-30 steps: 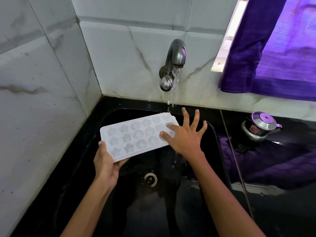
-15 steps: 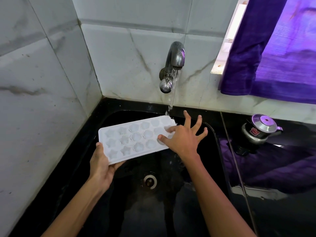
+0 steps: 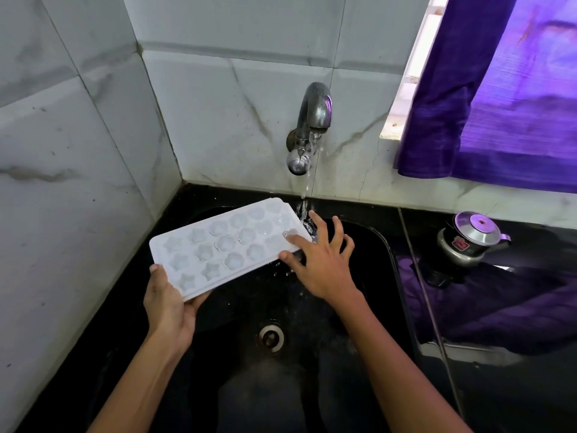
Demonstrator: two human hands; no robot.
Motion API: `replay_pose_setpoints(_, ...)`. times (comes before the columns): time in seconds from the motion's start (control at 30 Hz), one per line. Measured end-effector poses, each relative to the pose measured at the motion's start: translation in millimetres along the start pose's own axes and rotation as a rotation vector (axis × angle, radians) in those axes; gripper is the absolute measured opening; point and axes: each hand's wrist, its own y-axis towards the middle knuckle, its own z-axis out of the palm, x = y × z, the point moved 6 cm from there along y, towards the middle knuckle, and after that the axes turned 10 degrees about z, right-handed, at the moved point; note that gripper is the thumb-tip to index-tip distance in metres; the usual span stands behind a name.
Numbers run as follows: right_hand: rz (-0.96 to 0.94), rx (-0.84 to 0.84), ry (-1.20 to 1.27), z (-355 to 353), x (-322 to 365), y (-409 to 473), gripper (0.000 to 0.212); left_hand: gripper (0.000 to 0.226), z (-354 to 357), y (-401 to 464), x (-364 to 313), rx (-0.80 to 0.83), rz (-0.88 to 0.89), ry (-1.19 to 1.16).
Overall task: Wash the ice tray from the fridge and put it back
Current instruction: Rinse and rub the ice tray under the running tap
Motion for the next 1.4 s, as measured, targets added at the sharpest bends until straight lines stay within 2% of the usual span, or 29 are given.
replay_pose_setpoints(0.13,0.041,-0.118,-0.079,-16.5,-4.8,6.7,0.043,0.031,8.6,-1.9,1.7,0.009,0.004,0.013)
replay_pose_setpoints(0.3,0.014,0.012,-0.14,-9.9,-12.3,8.6,0.044,0.032,16.0,-7.6,5.3,0.025,0.013,0.053)
replay_pose_setpoints(0.47,0.099,-0.052,-0.152,-20.6,-23.8,4.7,0.047,0.036,16.1,-11.7,6.9,0.032,0.026,0.089)
replay_pose_setpoints(0.63,0.078,0.049,-0.27,-13.1,-26.6,-1.2,0.047,0.036,21.6,-17.8,12.2,0.046,0.004,0.102)
replay_pose_setpoints(0.8,0.177,-0.021,-0.241,-27.1,-38.3,-6.4,0.046,0.038,28.6,-22.7,18.5,0.071,-0.051,0.088)
replay_pose_setpoints(0.97,0.145,0.068,-0.298,-25.2,-45.5,-11.2,0.041,0.031,37.2,-23.5,25.8,0.134,-0.078,0.122)
replay_pose_setpoints(1.13,0.215,-0.008,-0.157,-37.8,-56.1,-9.5,0.049,0.034,39.1,-18.3,30.8,0.131,-0.122,0.136)
replay_pose_setpoints(1.27,0.213,0.107,-0.023,-31.3,-50.7,1.1,0.065,0.031,39.7,-18.7,32.4,0.142,-0.14,0.145)
replay_pose_setpoints(1.4,0.15,0.158,0.009,-14.2,-29.0,8.3,0.048,0.036,40.5,-24.5,37.1,0.183,-0.168,0.16)
